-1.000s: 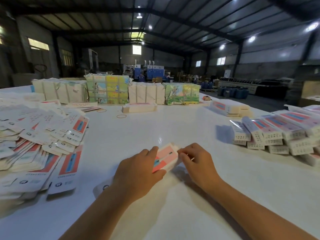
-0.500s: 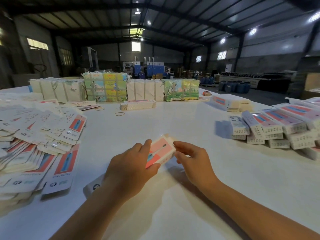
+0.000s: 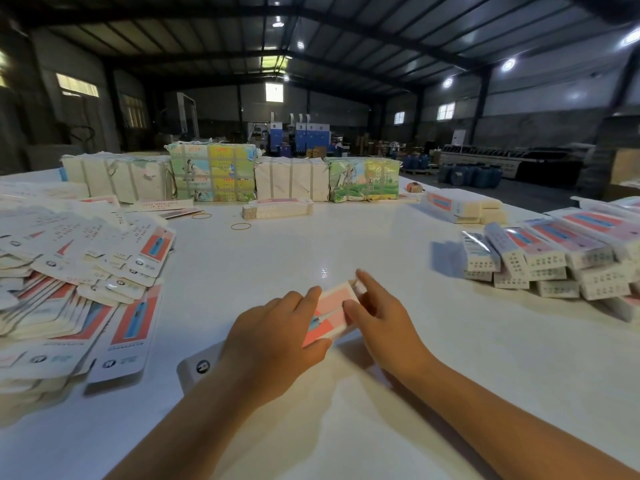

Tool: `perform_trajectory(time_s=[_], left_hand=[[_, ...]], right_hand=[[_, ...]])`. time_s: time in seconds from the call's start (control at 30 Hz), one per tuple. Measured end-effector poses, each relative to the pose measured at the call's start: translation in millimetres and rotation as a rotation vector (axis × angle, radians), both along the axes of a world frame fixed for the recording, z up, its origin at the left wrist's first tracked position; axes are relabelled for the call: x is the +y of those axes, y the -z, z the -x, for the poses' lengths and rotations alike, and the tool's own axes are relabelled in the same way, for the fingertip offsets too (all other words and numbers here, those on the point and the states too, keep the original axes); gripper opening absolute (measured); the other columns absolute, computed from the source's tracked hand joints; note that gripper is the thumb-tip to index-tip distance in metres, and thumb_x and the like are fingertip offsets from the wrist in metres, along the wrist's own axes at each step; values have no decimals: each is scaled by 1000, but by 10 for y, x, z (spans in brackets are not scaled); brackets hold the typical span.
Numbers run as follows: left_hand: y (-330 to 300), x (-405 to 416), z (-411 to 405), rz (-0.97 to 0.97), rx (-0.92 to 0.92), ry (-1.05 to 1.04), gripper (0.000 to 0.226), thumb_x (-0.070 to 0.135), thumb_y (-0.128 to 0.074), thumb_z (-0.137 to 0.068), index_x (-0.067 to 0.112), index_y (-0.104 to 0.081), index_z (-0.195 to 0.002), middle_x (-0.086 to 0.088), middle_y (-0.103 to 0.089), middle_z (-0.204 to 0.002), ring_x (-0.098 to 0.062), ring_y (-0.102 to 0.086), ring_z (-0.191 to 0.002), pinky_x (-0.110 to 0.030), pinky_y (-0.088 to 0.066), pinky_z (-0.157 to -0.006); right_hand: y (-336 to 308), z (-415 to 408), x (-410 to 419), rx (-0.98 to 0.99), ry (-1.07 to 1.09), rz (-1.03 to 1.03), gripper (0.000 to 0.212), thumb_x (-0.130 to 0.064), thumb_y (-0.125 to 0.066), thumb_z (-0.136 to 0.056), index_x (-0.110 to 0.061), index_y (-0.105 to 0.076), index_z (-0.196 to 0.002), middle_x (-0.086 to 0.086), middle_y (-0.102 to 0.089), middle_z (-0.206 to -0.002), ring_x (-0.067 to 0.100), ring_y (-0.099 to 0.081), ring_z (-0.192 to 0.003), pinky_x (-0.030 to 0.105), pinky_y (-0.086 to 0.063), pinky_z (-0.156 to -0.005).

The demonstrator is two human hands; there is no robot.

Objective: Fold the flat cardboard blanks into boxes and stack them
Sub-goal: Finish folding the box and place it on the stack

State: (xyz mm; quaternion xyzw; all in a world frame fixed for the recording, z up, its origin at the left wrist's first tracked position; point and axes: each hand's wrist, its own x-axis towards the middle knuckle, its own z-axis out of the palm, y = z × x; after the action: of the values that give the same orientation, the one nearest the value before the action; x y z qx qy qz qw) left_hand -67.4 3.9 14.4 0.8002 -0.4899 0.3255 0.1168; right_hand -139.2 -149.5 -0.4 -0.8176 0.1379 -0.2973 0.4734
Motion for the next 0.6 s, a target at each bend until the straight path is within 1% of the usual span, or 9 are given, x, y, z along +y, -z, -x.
perform_trajectory(time_s=[0.07, 0.1, 0.17, 0.27, 0.43, 0.47, 0.53, 0.57, 0.6], left_hand=[[0, -5, 7, -7, 0, -17, 70, 47, -89, -46, 8, -71, -102, 0, -68, -70, -11, -61, -45, -16, -44, -31], [0, -3, 9, 0, -2, -24, 70, 47, -89, -46, 8, -71, -102, 0, -68, -69, -11, -61, -45, -17, -44, -31], [-6, 1, 27, -13, 11, -31, 70, 47, -89, -45, 8, -71, -101, 0, -68, -69, -11, -60, -45, -18, -44, -31], [-6, -31, 64, -80, 22, -26, 68, 47, -88, -49, 8, -71, -103, 0, -66, -69, -12, -60, -47, -19, -46, -34], [36, -83, 102, -89, -51, -58, 62, 46, -81, -61, 7, -69, -108, -2, -63, -71, -17, -57, -50, -22, -37, -40], [14, -97, 134, -138, -44, -76, 64, 47, -77, -67, 7, -65, -115, -3, -63, -77, -18, -58, -56, -24, -37, -43], [22, -138, 161, -160, -84, -94, 66, 51, -54, -86, 10, -42, -137, -5, -59, -101, -20, -59, -80, -27, -34, -57], [30, -140, 171, -180, -104, -105, 67, 52, -47, -90, 11, -35, -142, -4, -57, -107, -20, -58, -86, -27, -32, -61], [24, -136, 171, -216, -105, -100, 67, 54, -52, -86, 11, -43, -138, -4, -59, -101, -18, -59, -80, -26, -34, -58]], right_hand=[[11, 7, 5, -50, 13, 18, 19, -19, -47, -98, -29, -53, -113, -10, -63, -101, 11, -62, -90, 9, -47, -70], [15, 9, 8, -67, 17, 27, 15, -18, -46, -98, -30, -55, -102, -11, -64, -95, 11, -63, -87, 9, -48, -70], [14, 15, 21, -61, 17, 39, 18, -16, -44, -99, -31, -52, -92, -12, -62, -89, 4, -62, -82, 7, -47, -68], [19, 16, 21, -52, 40, 41, 18, -13, -42, -99, -25, -50, -89, -9, -60, -84, 3, -59, -76, 8, -45, -62], [33, 1, 14, -8, 109, 134, 13, -16, -37, -100, -15, -46, -92, -3, -55, -79, 9, -52, -68, 23, -44, -64], [36, -1, 20, 4, 115, 143, 13, -17, -36, -100, -14, -46, -92, -2, -54, -78, 9, -50, -67, 24, -43, -62], [37, -3, 33, 27, 131, 167, 14, -18, -35, -100, -12, -44, -91, 0, -53, -76, 10, -47, -64, 24, -40, -58], [37, 3, 43, 38, 142, 182, 15, -18, -34, -100, -11, -43, -91, 1, -52, -75, 11, -46, -63, 23, -39, -57], [37, 8, 52, 44, 152, 192, 16, -18, -33, -100, -10, -43, -91, 3, -52, -75, 12, -46, -63, 23, -39, -56]])
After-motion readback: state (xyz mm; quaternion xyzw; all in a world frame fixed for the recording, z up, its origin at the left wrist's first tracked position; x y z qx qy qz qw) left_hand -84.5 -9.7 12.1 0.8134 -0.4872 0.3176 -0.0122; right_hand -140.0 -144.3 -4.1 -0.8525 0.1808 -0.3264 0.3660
